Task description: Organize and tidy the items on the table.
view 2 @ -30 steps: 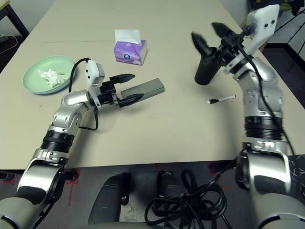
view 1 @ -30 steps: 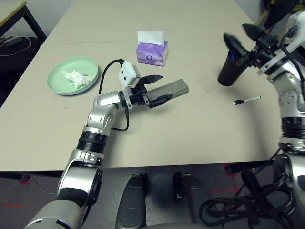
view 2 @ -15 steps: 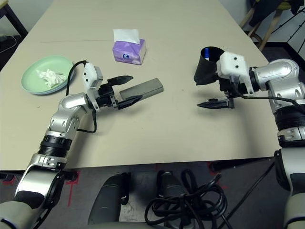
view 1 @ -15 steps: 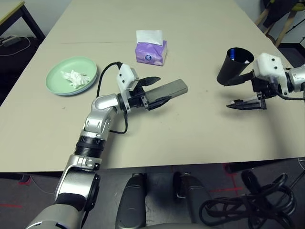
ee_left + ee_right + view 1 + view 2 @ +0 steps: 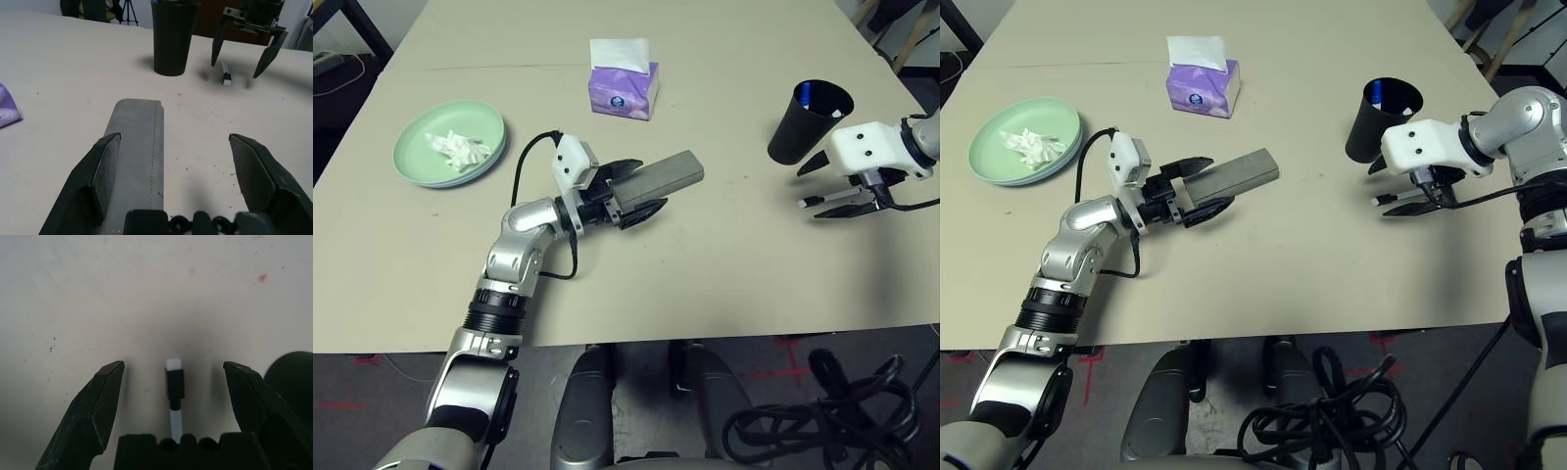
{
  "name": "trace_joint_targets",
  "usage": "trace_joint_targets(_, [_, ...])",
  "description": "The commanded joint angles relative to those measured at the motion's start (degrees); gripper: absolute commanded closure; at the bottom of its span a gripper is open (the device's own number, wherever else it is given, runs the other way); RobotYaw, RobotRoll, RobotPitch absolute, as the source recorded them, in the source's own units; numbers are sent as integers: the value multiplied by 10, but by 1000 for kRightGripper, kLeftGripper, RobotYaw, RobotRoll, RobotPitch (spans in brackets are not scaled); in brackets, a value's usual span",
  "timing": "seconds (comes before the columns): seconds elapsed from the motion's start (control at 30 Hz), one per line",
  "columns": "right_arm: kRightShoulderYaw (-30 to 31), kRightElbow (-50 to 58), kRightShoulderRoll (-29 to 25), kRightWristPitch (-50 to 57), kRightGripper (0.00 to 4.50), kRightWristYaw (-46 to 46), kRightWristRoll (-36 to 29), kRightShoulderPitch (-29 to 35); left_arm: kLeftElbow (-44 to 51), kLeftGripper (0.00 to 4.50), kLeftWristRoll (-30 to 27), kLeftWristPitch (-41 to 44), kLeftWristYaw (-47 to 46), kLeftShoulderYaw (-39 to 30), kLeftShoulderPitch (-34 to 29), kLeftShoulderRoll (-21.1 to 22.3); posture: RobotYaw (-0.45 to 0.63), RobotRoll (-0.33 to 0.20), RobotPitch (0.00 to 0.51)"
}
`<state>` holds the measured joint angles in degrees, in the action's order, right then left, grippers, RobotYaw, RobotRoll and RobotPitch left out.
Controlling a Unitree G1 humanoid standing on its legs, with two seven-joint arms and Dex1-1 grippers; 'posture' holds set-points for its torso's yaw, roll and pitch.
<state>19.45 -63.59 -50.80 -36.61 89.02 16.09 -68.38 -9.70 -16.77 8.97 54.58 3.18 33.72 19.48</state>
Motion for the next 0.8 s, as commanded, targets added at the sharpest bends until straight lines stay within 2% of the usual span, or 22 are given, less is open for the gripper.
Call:
trace_joint_targets(0.03, [6,-17,-11,-22,30,-2,19,-13,19,0,-7,10,0,1,-10,7,81,0,343])
trace_joint_targets(0.4, [17,-42,3,-56,30,-67,72,-33,26,0,1,-16,-17,-3,-9,8,101,0,337])
trace_joint_targets(0.8, [30,-59,18,-85,30,-95,98,-53,39,0,15,-35,-31,6,-19,17,118,0,329])
